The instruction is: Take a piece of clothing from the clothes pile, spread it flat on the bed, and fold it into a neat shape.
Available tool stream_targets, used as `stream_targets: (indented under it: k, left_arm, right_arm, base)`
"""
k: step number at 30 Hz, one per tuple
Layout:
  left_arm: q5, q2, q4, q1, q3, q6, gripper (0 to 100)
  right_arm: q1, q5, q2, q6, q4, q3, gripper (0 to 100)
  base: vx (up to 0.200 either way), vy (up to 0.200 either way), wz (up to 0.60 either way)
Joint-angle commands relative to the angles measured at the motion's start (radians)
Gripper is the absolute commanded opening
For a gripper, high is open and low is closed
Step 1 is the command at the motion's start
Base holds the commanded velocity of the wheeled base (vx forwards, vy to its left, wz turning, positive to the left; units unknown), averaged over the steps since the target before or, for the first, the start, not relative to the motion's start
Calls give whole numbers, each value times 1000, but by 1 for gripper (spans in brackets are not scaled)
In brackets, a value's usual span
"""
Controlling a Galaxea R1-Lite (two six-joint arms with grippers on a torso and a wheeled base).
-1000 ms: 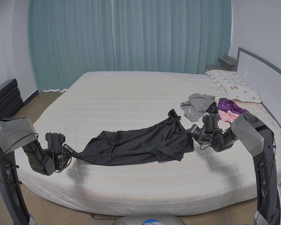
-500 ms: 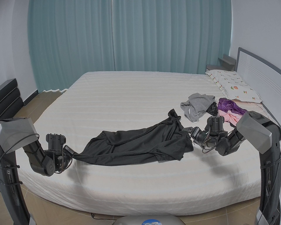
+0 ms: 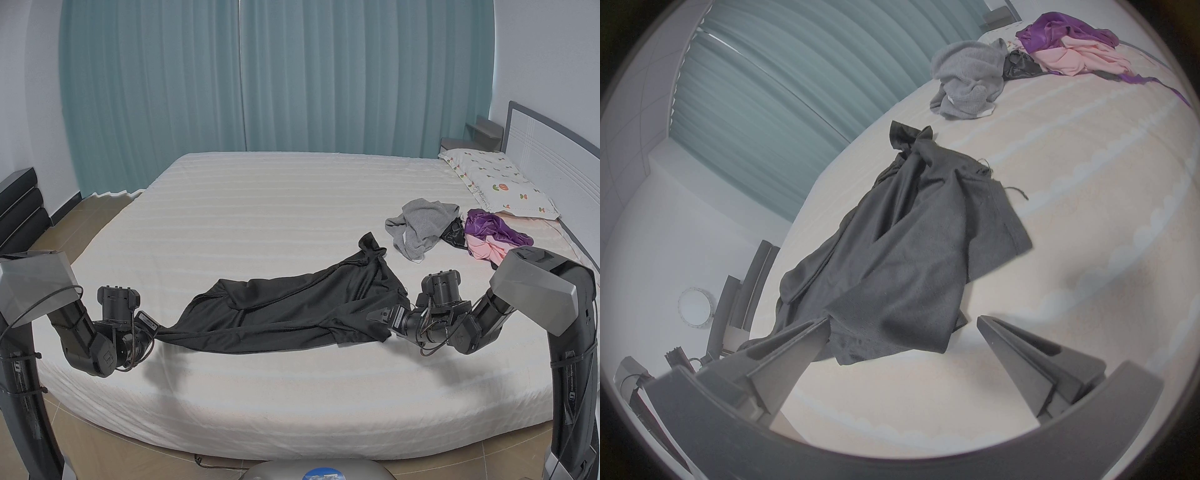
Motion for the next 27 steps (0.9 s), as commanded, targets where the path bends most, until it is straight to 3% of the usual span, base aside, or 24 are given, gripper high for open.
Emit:
stream_targets:
  k: [1,16,17,27]
  left_arm:
    - [1,2,0,0,0,0,0]
    - [1,-7,1,-6,2,0,0]
    - [1,-10,1,-6,2,0,0]
    - [1,-18,9,-6,5,0,0]
  right_arm:
    - [18,1,18,-3,8,-11,100]
    - [27,-1,63,3,204,-181,100]
    - [28,-1,63,1,206,-183,0]
    - [28,-57,36,4,221,-159,0]
  base:
    - [0,0,0]
    - [0,0,0]
    - [0,0,0]
    - [0,0,0]
